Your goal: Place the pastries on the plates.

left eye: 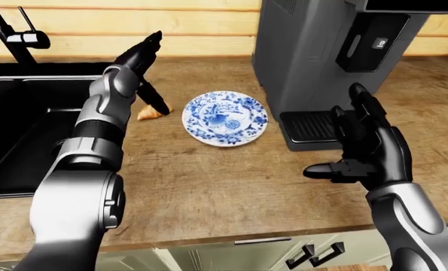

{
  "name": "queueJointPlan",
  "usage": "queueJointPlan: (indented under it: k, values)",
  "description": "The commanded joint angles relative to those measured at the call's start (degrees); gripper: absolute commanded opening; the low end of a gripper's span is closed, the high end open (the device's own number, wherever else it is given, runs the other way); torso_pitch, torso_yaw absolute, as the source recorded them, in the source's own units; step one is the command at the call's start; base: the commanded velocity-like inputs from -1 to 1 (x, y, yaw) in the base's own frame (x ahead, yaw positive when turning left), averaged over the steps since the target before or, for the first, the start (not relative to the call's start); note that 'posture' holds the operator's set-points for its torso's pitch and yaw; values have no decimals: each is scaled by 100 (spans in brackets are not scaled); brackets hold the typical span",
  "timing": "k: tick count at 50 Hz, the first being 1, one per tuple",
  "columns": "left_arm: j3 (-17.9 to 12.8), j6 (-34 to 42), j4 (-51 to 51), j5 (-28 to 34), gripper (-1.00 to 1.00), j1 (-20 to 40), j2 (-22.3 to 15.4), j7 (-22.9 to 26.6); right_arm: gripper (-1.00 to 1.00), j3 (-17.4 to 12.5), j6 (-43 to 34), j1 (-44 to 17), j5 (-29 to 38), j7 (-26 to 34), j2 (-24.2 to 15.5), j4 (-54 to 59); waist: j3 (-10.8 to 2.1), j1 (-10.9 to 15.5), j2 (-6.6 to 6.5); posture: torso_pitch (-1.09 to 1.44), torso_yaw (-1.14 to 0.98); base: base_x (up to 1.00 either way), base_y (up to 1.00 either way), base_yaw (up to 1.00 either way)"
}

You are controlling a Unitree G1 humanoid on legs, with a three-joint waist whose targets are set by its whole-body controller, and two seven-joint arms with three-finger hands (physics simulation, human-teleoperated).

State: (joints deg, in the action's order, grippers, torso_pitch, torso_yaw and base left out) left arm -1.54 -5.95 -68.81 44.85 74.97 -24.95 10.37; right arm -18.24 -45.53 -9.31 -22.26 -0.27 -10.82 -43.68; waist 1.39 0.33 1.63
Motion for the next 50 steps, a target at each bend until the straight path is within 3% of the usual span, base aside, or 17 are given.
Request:
queueJointPlan:
  k: [1, 13, 20, 32, 37, 43, 50]
  values:
    - [-45, -119, 274, 18, 100, 257, -58, -151, 100, -36, 180, -98, 20, 31, -33, -193, -166, -5, -17, 0, 0, 0, 0, 0]
    - [-22, -143, 100, 210, 100, -17, -61, -287, 100, -41, 249, -56, 85, 99, 23, -126, -212, -17, -37, 0, 0, 0, 0, 0]
    - [-26, -131, 28, 255, 86, -157, -44, -398, 100, -91, 233, -18, 61, 110, 22, -160, -218, -22, -44, 0, 0, 0, 0, 0]
    - [-2, -54, -79, 285, 52, -425, 4, -428, 100, -66, 405, 74, 138, 171, 74, -49, -221, -33, -82, 0, 0, 0, 0, 0]
    - [26, 31, 59, 298, 36, -548, 31, -102, 100, -76, 422, 91, 145, 184, 81, -33, -223, -28, -95, 0, 0, 0, 0, 0]
    - [17, 68, 107, 303, 0, -598, 25, 91, 100, -79, 407, 91, 134, 175, 85, -48, -210, -19, -96, 0, 0, 0, 0, 0]
    - [29, 64, 149, 353, -16, -676, 10, 232, 100, -73, 413, 82, 142, 173, 79, -28, -196, -3, -87, 0, 0, 0, 0, 0]
